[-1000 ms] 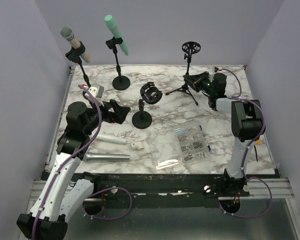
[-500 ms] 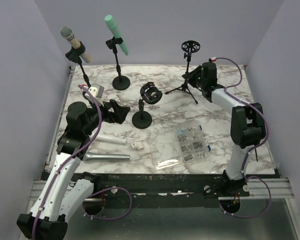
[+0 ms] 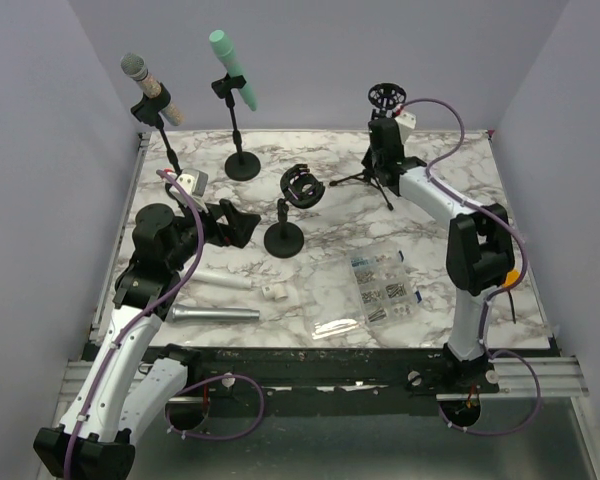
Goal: Remove the microphone from the stand
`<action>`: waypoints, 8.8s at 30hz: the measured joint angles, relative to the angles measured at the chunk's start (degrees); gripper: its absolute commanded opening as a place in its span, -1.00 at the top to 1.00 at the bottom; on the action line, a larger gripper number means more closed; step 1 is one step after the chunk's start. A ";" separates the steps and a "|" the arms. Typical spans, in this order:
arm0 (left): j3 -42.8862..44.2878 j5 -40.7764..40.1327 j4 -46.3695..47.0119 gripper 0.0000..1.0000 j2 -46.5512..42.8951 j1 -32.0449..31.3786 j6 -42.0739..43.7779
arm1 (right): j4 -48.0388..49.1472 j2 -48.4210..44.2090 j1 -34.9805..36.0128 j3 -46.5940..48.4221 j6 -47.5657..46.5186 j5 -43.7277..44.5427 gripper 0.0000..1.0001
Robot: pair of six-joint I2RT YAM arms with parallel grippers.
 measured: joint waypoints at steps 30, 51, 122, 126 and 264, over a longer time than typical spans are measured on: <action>-0.59 -1.53 0.15 -0.89 -0.04 0.00 0.22 | 22.18 -9.40 -11.45 -22.47 13.73 -35.45 -0.60; -0.90 -1.51 0.28 -0.88 -0.42 -0.26 0.22 | 59.25 4.28 -15.34 -27.17 46.71 -51.67 0.02; -1.33 -2.58 0.61 -0.89 -0.59 -0.37 0.24 | -9.97 -1.40 0.92 6.01 -7.58 -1.60 -0.78; -1.33 -2.60 0.61 -0.89 -0.59 -0.37 0.22 | -5.99 -7.98 -1.68 -1.05 -5.60 -10.71 -0.80; 30.38 -30.21 17.97 1.00 34.49 -3.52 2.47 | -5.81 -47.87 -1.03 -31.41 -0.79 -44.61 -1.00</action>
